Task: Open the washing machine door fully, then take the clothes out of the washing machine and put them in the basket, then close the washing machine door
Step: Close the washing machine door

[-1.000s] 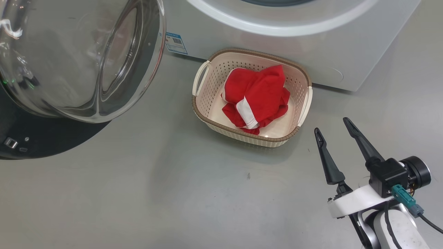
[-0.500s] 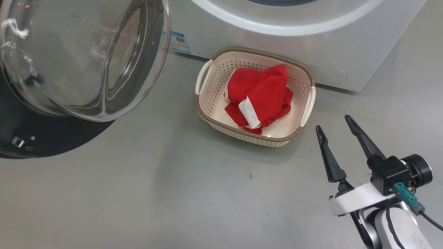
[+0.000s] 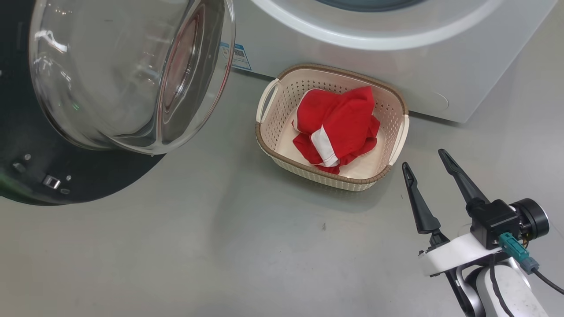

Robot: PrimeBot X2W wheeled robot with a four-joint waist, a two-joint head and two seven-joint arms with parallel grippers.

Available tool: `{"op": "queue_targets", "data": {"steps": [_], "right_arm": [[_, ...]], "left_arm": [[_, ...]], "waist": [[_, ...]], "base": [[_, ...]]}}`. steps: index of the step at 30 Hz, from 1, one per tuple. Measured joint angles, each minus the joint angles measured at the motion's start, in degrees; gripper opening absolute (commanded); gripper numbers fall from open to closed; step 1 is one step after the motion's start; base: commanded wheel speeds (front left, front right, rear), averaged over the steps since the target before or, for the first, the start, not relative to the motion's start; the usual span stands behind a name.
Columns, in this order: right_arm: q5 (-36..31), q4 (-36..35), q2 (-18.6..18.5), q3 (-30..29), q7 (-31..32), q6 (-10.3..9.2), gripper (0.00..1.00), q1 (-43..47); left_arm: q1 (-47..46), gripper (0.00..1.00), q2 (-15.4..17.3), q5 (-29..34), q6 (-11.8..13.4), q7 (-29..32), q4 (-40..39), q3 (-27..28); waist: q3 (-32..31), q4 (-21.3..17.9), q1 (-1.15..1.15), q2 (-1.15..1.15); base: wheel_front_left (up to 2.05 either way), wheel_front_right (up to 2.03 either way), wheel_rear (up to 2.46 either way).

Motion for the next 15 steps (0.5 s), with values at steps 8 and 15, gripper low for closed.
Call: {"op": "queue_targets", "data": {"steps": [8, 15], "right_arm": [[0.13, 0.16, 0.33, 0.08, -0.21, -0.01, 1.00, 0.01], [0.42, 0.26, 1.04, 0.16, -0.52, -0.05, 1.00, 0.00]], "left_arm": [[2.59, 0.00, -0.79, -1.55, -0.46, 4.46, -1.70, 0.29], [4.73, 0.00, -1.76, -3.09, -0.47, 8.99, -4.14, 0.21]], "waist": [[-0.53, 0.13, 0.00, 0.00], [-0.64, -0.20, 0.00, 0.00]], "base": [[0.00, 0.00, 0.00], [0.00, 0.00, 0.00]]}}
